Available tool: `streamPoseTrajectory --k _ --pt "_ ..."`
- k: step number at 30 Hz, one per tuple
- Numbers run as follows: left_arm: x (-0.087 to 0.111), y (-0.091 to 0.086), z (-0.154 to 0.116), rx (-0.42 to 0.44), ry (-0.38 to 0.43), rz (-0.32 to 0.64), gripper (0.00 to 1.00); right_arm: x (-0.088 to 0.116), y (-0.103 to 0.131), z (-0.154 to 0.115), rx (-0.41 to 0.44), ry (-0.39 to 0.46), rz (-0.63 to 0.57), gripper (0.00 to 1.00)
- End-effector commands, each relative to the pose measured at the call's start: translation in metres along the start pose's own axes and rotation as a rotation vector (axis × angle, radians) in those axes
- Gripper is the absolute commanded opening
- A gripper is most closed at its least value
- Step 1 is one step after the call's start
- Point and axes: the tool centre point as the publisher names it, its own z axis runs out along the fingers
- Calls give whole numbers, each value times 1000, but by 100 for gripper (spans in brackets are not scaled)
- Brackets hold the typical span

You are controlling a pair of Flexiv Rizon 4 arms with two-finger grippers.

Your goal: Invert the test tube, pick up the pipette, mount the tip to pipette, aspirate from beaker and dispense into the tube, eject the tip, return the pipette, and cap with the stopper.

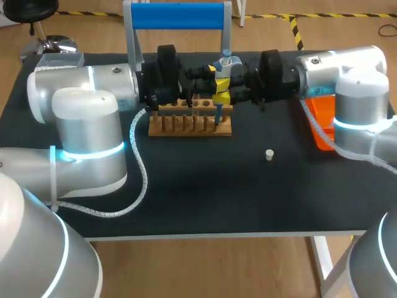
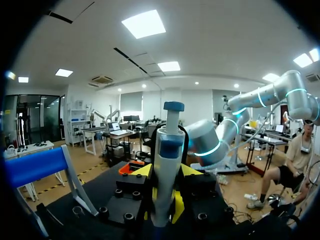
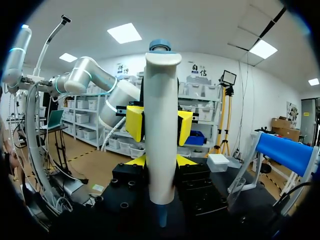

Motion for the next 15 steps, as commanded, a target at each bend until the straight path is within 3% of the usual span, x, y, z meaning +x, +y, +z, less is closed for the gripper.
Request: streamPoseTrajectory --k 1,2,4,5,15 --pt "5 2 2 3 -4 0 0 -4 0 -1 1 3 1 0" --pt "5 2 2 3 -4 0 0 -4 0 -1 1 4 1 0" --pt "5 2 2 3 -4 0 0 -3 0 -1 1 5 4 58" --pt "5 2 2 3 -4 0 0 -3 0 -2 1 5 4 100" --pt "5 2 2 3 -4 0 0 9 -2 -33 2 12 10 100"
